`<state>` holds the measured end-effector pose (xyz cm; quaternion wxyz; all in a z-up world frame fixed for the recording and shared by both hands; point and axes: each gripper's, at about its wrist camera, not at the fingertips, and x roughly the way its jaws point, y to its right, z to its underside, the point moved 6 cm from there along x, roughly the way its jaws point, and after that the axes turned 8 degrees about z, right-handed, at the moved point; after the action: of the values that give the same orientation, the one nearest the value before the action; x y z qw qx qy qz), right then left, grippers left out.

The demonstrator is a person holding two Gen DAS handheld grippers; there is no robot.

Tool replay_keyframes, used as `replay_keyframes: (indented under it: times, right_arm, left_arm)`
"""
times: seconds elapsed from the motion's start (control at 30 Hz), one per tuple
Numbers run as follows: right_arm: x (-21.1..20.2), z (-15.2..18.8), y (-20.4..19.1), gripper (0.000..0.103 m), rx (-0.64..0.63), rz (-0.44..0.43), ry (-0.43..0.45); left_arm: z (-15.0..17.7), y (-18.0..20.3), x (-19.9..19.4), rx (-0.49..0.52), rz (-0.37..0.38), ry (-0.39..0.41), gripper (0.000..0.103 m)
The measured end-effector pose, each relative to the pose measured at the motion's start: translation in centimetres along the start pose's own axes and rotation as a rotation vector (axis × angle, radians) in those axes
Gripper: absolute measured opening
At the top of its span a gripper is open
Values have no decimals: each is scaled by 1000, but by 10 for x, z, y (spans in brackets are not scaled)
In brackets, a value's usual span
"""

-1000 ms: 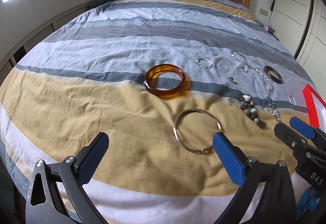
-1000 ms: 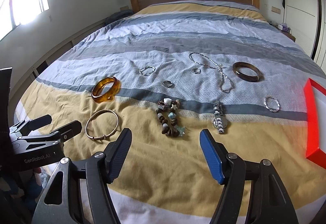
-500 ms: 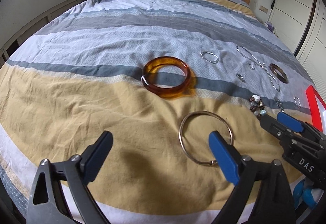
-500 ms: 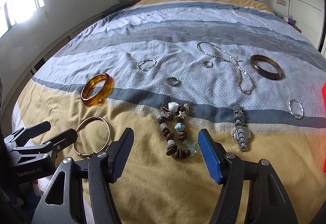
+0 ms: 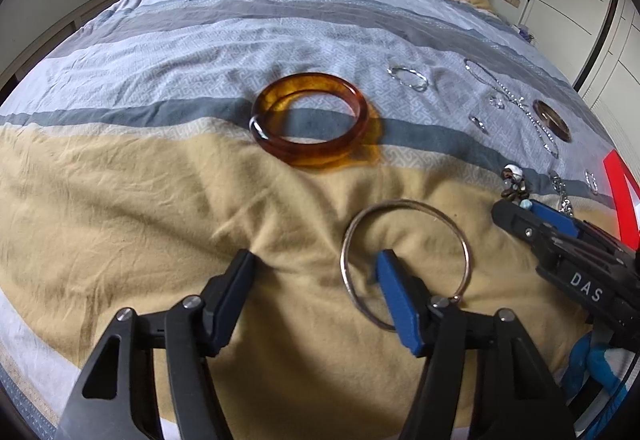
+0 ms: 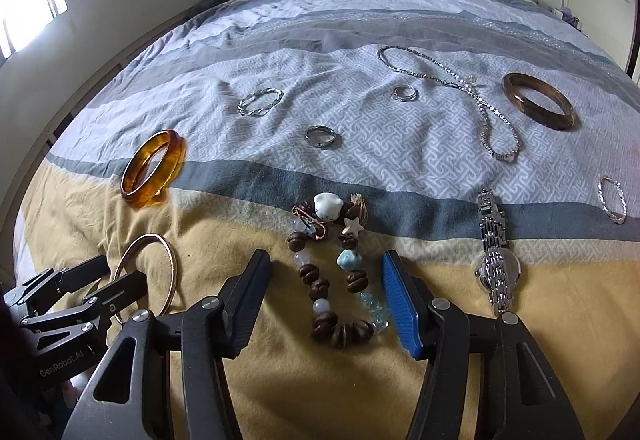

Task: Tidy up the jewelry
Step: 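Grasp the thin silver bangle with the left tool while the right tool grasps the brown beaded bracelet, then carry both items into the red box and open the left tool to drop the bangle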

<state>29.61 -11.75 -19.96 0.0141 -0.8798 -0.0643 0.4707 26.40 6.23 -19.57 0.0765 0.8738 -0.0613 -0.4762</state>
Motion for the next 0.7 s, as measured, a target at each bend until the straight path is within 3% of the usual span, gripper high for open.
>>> replay_keyframes:
  times: [0.07, 0.1, 0.13, 0.23, 0.43, 0.47, 0.7]
  right_arm:
    - [1, -1, 0, 31, 8, -8, 2]
    - [3, -3, 2, 25, 14, -11, 0]
    - [3, -3, 3, 19, 22, -17, -4]
    - [1, -3, 5, 18, 34, -44, -11]
    - [-29, 6, 7, 17, 64, -85, 9]
    - [-36, 7, 8, 11, 70, -88, 15]
    - [-90, 17, 17, 11, 79, -94, 62]
  left_arm:
    - [-1, 3, 0, 10, 7, -1, 40]
    - [-2, 6, 0, 20, 12, -3, 33]
    - [-3, 9, -1, 30, 18, -4, 20]
    - [-4, 17, -2, 51, 9, -7, 8]
    - [-8, 18, -18, 45, 8, 11, 5]
    - [-8, 20, -22, 47, 10, 18, 5]
    - [-9, 36, -55, 66, 21, 70, 4]
